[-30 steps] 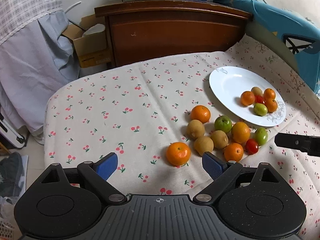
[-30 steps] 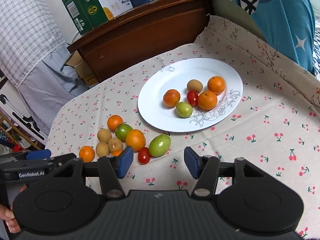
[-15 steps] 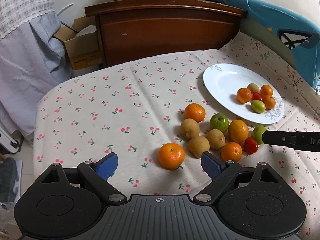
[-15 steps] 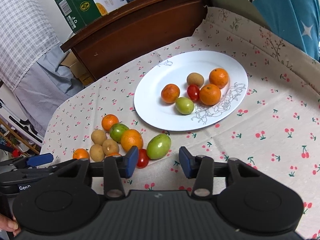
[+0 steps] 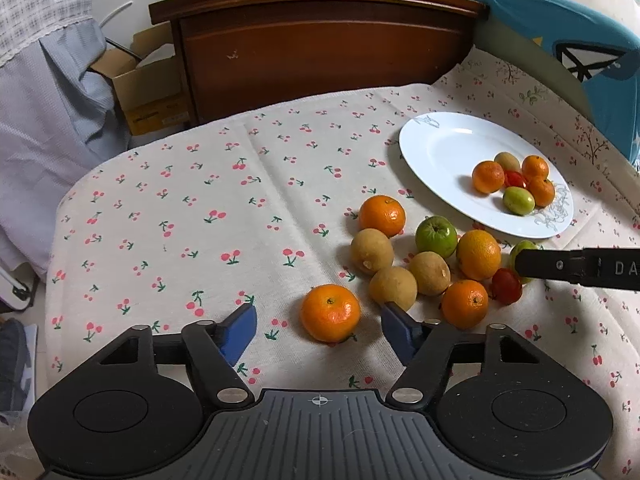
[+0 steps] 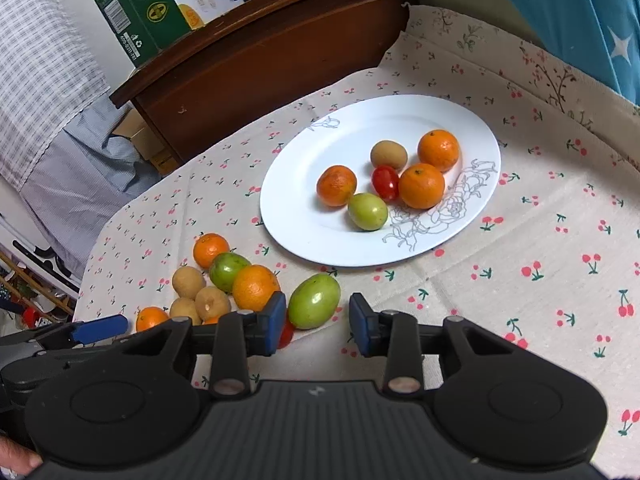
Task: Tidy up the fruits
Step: 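Grasp a mandarin with the left tool while the right tool grasps a green plum, then carry the mandarin and green plum over the white plate with both tools, then lower the mandarin and plum onto the plate and open both tools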
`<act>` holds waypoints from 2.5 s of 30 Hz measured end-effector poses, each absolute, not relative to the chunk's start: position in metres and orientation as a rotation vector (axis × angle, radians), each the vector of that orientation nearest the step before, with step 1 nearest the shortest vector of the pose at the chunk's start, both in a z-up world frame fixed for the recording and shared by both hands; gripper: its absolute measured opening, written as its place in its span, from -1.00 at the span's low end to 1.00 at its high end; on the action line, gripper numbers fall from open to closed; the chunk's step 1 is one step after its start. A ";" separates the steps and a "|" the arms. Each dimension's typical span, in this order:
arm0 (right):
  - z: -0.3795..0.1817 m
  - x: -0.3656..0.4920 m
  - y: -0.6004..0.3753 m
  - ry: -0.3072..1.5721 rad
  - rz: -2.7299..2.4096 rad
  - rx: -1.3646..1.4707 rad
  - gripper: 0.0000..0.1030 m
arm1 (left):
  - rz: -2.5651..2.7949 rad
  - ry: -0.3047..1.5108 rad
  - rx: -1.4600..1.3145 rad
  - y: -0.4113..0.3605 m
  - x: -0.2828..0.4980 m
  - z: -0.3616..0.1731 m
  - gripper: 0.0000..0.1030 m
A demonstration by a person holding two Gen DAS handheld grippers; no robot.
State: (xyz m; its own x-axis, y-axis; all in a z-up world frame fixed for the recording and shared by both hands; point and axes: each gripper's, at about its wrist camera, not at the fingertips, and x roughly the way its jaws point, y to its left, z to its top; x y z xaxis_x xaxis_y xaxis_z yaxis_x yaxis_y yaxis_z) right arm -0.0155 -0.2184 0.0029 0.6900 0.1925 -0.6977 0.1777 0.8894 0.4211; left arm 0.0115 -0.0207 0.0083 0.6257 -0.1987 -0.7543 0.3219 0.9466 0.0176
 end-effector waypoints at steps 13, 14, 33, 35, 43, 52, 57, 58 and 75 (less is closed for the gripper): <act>0.000 -0.010 -0.216 0.816 0.012 0.483 -0.41 | -0.308 0.845 0.169 -0.022 0.012 0.005 -0.29; 0.000 -0.010 -0.217 0.816 0.012 0.484 -0.41 | -0.310 0.844 0.168 -0.022 0.012 0.005 -0.36; 0.016 -0.016 -0.214 0.782 0.058 0.486 -0.42 | -0.311 0.768 0.105 -0.020 0.001 0.031 -0.43; 0.020 -0.017 -0.214 0.772 0.067 0.487 -0.42 | -0.322 0.756 0.100 -0.023 0.000 0.035 -0.43; 0.037 -0.018 -0.216 0.734 0.096 0.489 -0.42 | -0.355 0.719 0.078 -0.034 -0.003 0.054 -0.43; 0.063 -0.009 -0.229 0.678 0.112 0.470 -0.42 | -0.402 0.653 0.076 -0.054 0.003 0.081 -0.43; 0.077 0.003 -0.244 0.650 0.112 0.463 -0.42 | -0.436 0.661 0.042 -0.063 0.015 0.087 -0.43; 0.078 0.006 -0.247 0.645 0.109 0.455 -0.42 | -0.442 0.662 0.040 -0.065 0.018 0.087 -0.43; 0.059 0.058 -0.276 0.680 0.081 0.491 -0.42 | -0.504 0.725 0.100 -0.099 0.070 0.065 -0.43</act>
